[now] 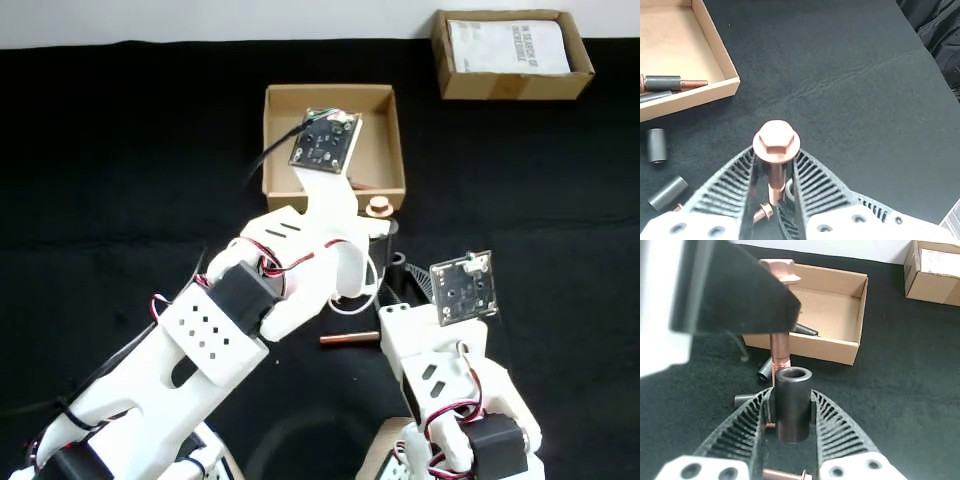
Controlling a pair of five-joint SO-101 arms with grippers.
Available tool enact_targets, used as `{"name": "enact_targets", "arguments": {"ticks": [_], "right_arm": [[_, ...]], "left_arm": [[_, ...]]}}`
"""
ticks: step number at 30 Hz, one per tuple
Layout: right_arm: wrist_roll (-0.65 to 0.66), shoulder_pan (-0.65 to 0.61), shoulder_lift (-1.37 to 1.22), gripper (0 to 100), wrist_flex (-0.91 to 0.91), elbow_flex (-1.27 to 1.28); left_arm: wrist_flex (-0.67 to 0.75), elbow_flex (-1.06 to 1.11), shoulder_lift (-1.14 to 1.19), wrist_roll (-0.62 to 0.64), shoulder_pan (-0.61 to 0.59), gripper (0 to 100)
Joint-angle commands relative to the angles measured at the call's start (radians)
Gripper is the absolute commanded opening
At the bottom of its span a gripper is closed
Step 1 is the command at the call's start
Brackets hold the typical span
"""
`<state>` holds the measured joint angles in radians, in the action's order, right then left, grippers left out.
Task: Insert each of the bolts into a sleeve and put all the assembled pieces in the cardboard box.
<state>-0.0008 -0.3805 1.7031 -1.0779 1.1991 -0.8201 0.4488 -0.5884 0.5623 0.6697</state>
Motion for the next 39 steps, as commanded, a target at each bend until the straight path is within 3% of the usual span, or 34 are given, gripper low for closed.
{"name": "enact_targets", "arguments": {"ticks": [1, 6, 21, 39], "right_arm": [[0.008, 0.012, -0.004, 0.8, 0.012, 0.008], [0.008, 0.012, -0.004, 0.8, 0.012, 0.008], [0.009, 0.013, -0.004, 0.8, 0.018, 0.015], [0.009, 0.016, -0.001, 0.8, 0.018, 0.025]], "left_arm": [[0.0, -0.097, -0.007, -0.031, -0.045, 1], [0.046, -0.15, -0.007, -0.129, -0.071, 1], [0.043, -0.116, -0.007, -0.121, 0.035, 1], [-0.006, -0.107, -0.007, -0.121, 0.038, 1]]}}
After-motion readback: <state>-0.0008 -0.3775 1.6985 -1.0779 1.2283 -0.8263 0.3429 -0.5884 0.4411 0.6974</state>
